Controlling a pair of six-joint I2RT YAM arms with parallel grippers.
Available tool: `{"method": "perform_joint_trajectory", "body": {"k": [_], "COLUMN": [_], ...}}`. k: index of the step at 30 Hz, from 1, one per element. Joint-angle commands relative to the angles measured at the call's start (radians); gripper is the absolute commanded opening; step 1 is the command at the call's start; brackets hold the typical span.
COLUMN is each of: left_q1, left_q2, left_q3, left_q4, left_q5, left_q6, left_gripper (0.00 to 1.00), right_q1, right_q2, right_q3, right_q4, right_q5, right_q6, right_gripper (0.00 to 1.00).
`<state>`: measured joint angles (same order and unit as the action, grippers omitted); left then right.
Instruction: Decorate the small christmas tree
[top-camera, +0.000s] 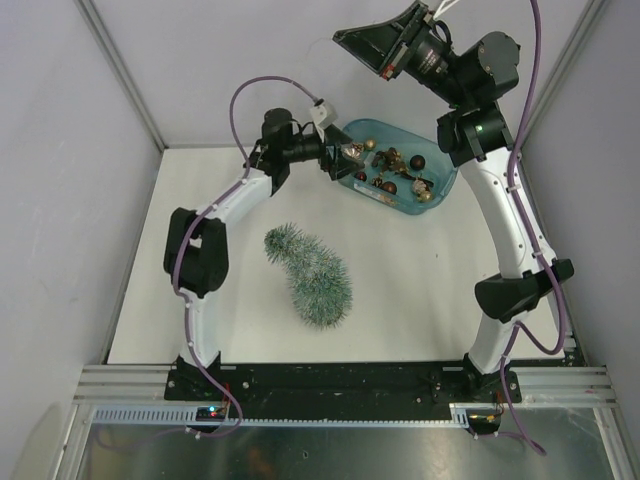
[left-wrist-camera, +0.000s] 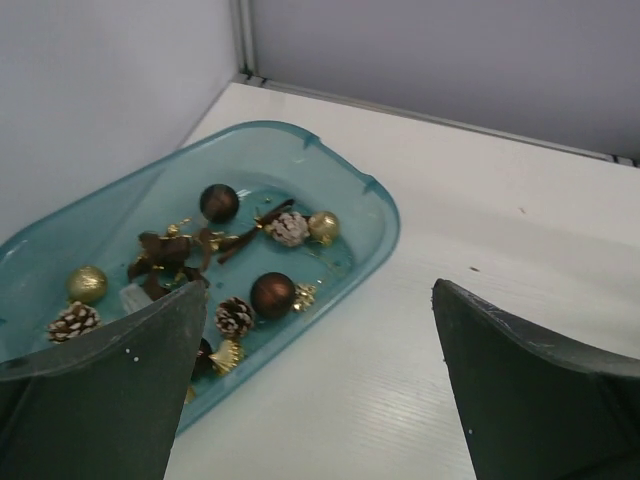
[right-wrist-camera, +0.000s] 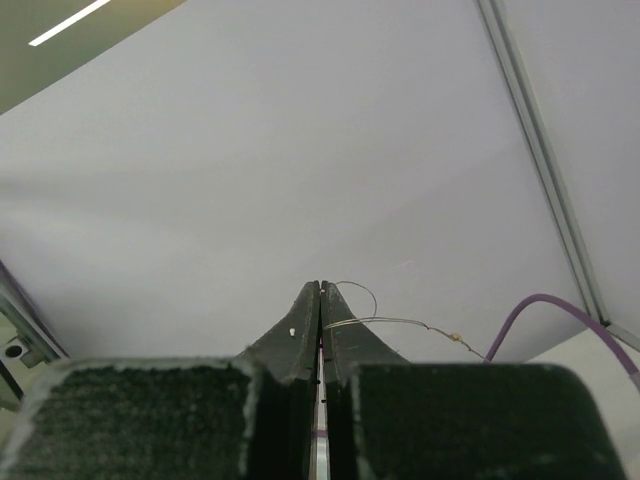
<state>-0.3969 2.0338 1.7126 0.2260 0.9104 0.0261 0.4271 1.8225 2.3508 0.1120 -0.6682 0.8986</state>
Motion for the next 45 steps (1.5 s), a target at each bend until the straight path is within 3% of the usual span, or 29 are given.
{"method": "perform_joint_trajectory", "body": {"k": [1, 9, 12, 17, 21, 24, 26, 33, 38, 45], "left_q1": [0.015, -0.010, -0.023, -0.033, -0.031, -0.031, -0.028, 0.018, 0.078, 0.129], "left_q2": [0.070, 0.160, 0.216, 0.294, 0.318, 0.302, 0.277, 0.161, 0.073, -0.099], "left_q3": [0.087, 0.139, 0.223, 0.340, 0.366, 0.343, 0.309, 0.304, 0.374, 0.324], "left_q4": [0.142, 0.294, 0.300, 0.302, 0.302, 0.303, 0.302, 0.302, 0.302, 0.302], "left_q5": [-0.036, -0.085, -0.013, 0.004, 0.116, 0.140, 0.128, 0.051, 0.068, 0.107], "left_q6": [-0.078, -0.107, -0.097, -0.106, -0.102, -0.097, -0.074, -0.050, -0.088, -0.169], "left_gripper": [1.00, 0.99, 0.90, 0.63, 0.41, 0.10, 0.03, 0.00, 0.00, 0.00], "right_q1": [0.008, 0.003, 0.003, -0.002, -0.009, -0.018, -0.025, -0.055, -0.079, -0.115], "right_q2": [-0.063, -0.096, -0.091, -0.086, -0.097, -0.111, -0.121, -0.203, -0.329, -0.460], "right_q3": [-0.014, -0.066, -0.073, -0.087, -0.105, -0.118, -0.125, -0.171, -0.303, -0.484], "right_q4": [0.076, 0.122, 0.139, 0.148, 0.156, 0.157, 0.154, 0.109, 0.079, 0.068], "right_q5": [-0.052, -0.079, -0.091, -0.102, -0.105, -0.106, -0.103, -0.085, -0.039, 0.006], "right_q6": [0.016, 0.025, 0.039, 0.046, 0.045, 0.043, 0.040, -0.018, -0.085, -0.109], "right_gripper": [0.00, 0.00, 0.00, 0.00, 0.00, 0.00, 0.00, 0.00, 0.00, 0.00]}}
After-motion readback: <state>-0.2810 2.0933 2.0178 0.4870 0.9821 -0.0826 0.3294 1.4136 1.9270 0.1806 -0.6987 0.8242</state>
